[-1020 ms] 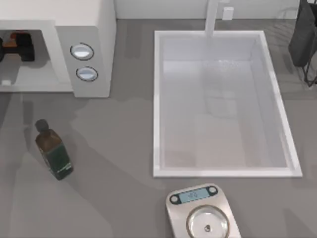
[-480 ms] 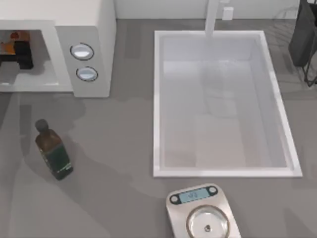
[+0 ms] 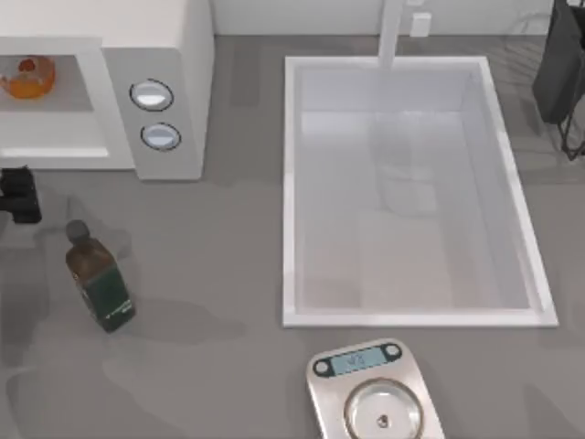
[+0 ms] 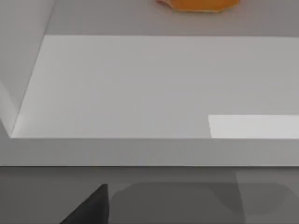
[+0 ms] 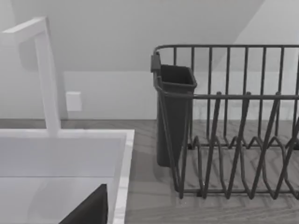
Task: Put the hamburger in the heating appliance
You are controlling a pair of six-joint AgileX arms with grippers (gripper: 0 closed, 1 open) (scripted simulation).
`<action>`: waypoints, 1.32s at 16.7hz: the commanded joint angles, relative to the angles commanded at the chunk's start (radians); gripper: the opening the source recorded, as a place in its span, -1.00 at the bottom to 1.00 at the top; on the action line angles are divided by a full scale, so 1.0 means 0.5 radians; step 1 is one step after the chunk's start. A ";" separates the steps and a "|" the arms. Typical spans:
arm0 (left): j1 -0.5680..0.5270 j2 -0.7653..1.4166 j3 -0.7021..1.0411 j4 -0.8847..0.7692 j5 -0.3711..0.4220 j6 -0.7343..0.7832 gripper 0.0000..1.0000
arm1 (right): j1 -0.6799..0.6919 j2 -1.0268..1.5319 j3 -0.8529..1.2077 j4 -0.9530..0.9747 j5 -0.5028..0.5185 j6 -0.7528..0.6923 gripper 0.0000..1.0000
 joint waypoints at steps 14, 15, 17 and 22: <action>0.092 -0.360 -0.362 0.076 0.074 0.044 1.00 | 0.000 0.000 0.000 0.000 0.000 0.000 1.00; 0.090 -0.421 -0.341 -0.006 0.074 0.045 1.00 | 0.000 0.000 0.000 0.000 0.000 0.000 1.00; 0.084 -0.564 -0.290 -0.211 0.077 0.046 1.00 | 0.000 0.000 0.000 0.000 0.000 0.000 1.00; 0.088 -0.947 -0.145 -0.771 0.071 0.037 1.00 | 0.000 0.000 0.000 0.000 0.000 0.000 1.00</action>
